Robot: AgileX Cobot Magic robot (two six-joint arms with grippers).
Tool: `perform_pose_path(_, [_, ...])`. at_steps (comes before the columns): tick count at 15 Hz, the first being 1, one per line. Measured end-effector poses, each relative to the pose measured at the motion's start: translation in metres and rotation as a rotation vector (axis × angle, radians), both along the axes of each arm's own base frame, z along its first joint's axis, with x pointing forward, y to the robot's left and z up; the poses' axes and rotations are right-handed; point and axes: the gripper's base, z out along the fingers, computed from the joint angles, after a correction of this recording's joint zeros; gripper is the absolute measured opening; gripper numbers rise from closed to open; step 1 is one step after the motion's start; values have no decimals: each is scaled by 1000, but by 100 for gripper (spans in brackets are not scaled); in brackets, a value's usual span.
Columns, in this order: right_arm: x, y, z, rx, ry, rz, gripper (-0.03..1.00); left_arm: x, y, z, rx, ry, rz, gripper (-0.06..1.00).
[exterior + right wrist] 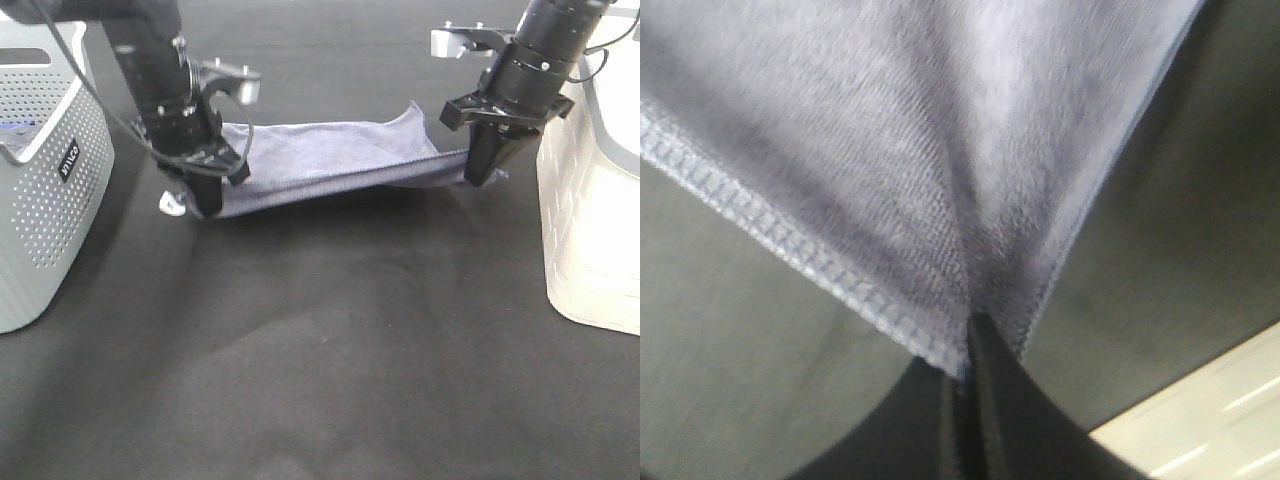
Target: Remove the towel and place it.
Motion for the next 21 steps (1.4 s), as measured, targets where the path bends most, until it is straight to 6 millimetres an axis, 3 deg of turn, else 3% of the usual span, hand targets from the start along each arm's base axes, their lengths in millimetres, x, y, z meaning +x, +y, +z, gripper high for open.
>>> perform_pose_path(2, [-12,-1,-3,5,36,-5,0,-8,2,-9,5,44,-2,0])
perform_pose_path(6, [-27,-1,-17,12,111,-11,0,-29,7,-6,9,84,-29,0])
perform_pose_path(11, [-46,-2,-41,14,218,-17,0,-41,11,-17,17,142,-36,0])
perform_pose_path(15, [-48,0,-42,32,231,-29,0,-57,14,-36,29,220,-53,0])
perform_pose_path(21, [-51,0,-44,37,247,-35,0,-58,15,-38,34,225,-57,0])
